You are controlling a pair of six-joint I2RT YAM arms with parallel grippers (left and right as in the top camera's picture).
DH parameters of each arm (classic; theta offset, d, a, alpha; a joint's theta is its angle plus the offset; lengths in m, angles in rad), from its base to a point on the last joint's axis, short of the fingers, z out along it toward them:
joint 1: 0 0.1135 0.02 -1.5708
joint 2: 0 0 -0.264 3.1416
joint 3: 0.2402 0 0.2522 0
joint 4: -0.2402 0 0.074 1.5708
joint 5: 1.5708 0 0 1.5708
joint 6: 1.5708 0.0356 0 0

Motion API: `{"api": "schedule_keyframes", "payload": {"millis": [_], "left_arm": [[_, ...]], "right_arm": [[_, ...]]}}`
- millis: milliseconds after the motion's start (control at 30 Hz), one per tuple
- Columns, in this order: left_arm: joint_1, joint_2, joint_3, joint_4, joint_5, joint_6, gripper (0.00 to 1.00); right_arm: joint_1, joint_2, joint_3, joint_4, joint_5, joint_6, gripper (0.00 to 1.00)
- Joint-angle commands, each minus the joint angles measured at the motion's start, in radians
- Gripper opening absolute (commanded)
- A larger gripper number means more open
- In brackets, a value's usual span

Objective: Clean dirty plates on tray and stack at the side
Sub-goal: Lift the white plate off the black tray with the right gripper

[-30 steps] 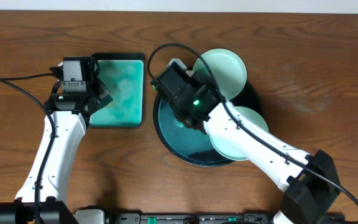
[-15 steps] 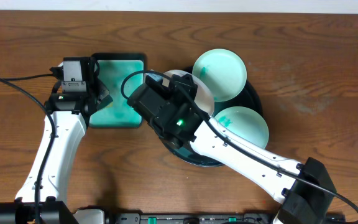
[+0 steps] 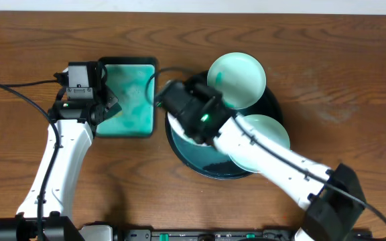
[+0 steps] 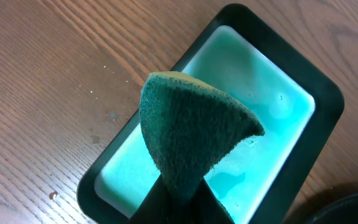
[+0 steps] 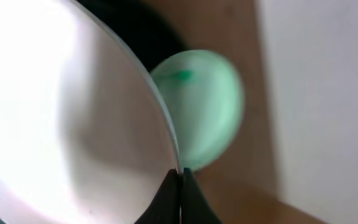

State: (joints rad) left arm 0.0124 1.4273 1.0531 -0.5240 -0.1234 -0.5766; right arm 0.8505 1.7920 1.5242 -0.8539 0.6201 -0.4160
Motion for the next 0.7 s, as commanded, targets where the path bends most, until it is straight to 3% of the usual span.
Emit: {"api": "schedule_keyframes", "payload": {"millis": [0, 333, 667], "left_arm": [[0.004, -0.004, -0.002, -0.003, -0.016, -0.005, 0.07], [0.004, -0.004, -0.002, -0.003, -0.016, -0.005, 0.07], [0.004, -0.004, -0.002, -0.003, -0.016, -0.005, 0.07]], "right_arm": [[-0.106, -0.021, 0.014, -0.019, -0.344, 0.125, 0.01], [-0.317, -0.010, -0.045, -0.006, -0.648, 0.132, 0.01], [-0.354, 0.009, -0.199, 0.126, -0.752, 0.181, 0.01]]}}
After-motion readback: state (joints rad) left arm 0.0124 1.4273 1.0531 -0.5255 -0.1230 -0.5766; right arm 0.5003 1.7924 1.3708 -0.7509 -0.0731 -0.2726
